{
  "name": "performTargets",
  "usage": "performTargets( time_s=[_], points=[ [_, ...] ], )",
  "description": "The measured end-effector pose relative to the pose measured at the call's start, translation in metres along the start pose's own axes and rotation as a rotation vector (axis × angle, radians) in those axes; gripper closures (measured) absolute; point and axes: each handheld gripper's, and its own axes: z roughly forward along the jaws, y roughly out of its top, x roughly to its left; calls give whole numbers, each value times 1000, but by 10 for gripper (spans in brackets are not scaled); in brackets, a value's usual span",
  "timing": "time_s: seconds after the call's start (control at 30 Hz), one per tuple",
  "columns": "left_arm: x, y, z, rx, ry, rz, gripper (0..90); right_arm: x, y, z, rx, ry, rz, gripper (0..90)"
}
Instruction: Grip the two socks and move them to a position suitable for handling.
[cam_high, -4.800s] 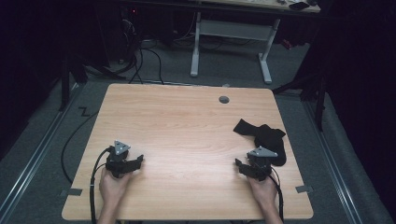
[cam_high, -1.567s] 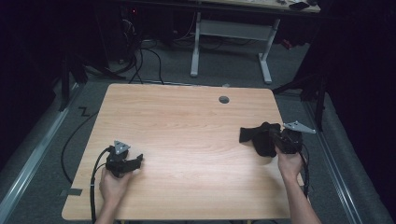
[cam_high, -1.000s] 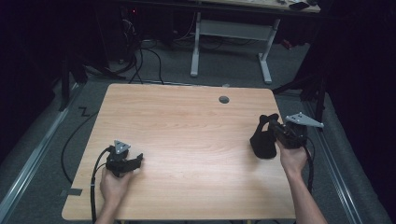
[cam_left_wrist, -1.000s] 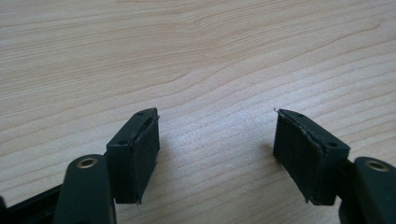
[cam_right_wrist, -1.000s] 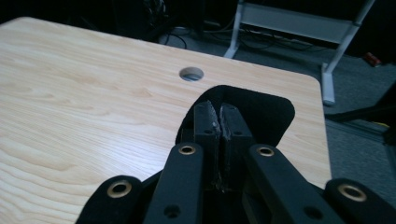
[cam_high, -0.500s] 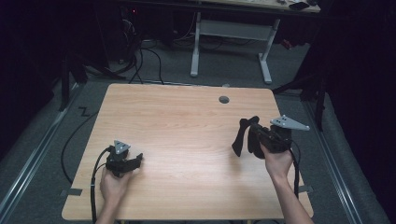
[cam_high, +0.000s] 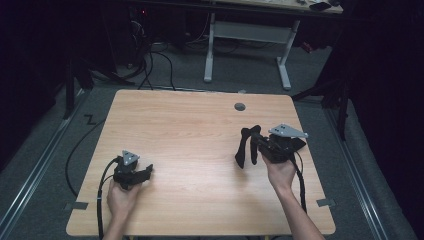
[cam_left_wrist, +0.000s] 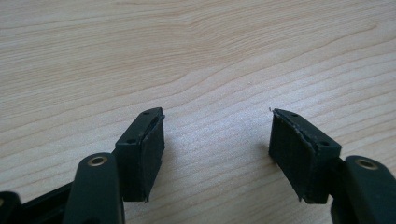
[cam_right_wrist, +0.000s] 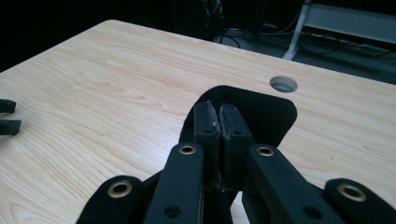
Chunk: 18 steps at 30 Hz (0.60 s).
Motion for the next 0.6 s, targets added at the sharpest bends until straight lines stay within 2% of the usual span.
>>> performTargets(
  time_s=[0.17,0.27,0.4,0.43,0.6],
  points=[
    [0,0,0,-1,-2,-1,378,5,2,9,-1,6,-1,873],
    [1,0,0,-4,1,-3,389,2,2,19,0,13,35,873],
    [1,0,0,-3,1,-2,393,9,4,25,7,8,8,873],
    [1,0,0,-3,2,-3,395,16,8,27,4,12,-9,873],
    [1,0,0,-3,2,-3,398,27,19,33,-4,22,-20,873]
  ],
)
